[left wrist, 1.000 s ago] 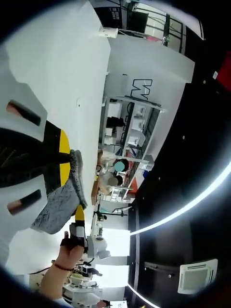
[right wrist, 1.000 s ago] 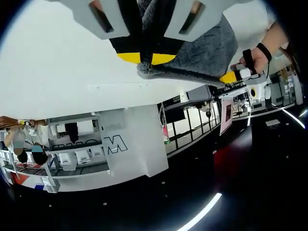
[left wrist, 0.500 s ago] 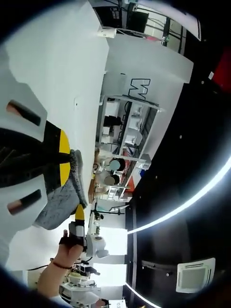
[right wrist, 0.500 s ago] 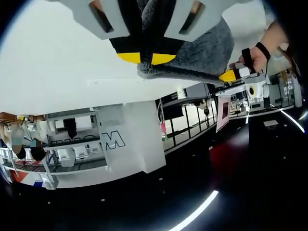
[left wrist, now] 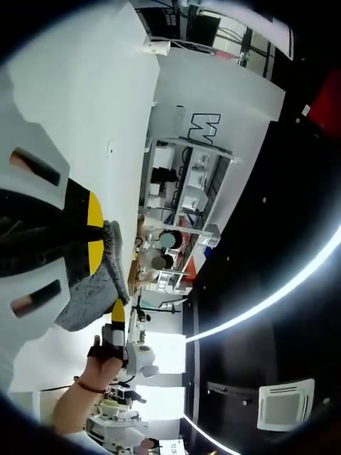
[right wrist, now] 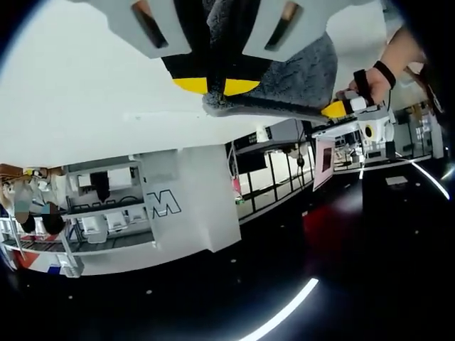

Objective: Open the folded towel by lifting each exposed corner and separating the folded layers until the towel lies flat within the target outline without major curled edges

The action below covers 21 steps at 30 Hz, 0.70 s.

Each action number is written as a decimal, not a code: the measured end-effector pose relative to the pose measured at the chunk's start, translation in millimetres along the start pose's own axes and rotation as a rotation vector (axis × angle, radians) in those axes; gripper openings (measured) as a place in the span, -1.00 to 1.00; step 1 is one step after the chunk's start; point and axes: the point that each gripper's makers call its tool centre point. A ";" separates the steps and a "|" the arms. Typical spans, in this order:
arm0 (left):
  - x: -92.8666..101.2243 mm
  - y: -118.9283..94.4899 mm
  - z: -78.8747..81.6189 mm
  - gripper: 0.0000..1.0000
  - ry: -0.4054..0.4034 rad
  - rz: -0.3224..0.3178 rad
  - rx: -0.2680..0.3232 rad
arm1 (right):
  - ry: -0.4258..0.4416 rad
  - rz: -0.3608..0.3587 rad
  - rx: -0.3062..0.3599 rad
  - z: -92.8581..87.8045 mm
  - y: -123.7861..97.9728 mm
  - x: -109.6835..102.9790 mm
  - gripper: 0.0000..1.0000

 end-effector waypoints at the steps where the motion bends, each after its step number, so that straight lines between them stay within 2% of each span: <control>1: 0.5 -0.2 0.4 -0.97 0.003 -0.001 0.001 | -0.002 0.001 0.001 0.3 -1.1 -0.7 -1.00; 19: 3.8 -7.7 9.5 -0.97 0.002 -0.013 0.026 | 0.007 0.023 0.038 13.4 -5.6 -6.8 -1.00; 21: 5.8 -9.6 12.0 -0.96 -0.002 -0.017 0.033 | -0.022 0.018 0.035 16.4 -1.8 -3.6 -1.00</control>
Point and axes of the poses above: the point that each gripper's makers call its tool centre point, and the gripper's own axes: y roughly forward along the fingers, x roughly to its right, z roughly out of its top, and after that the axes turned 3 degrees about y, right-handed
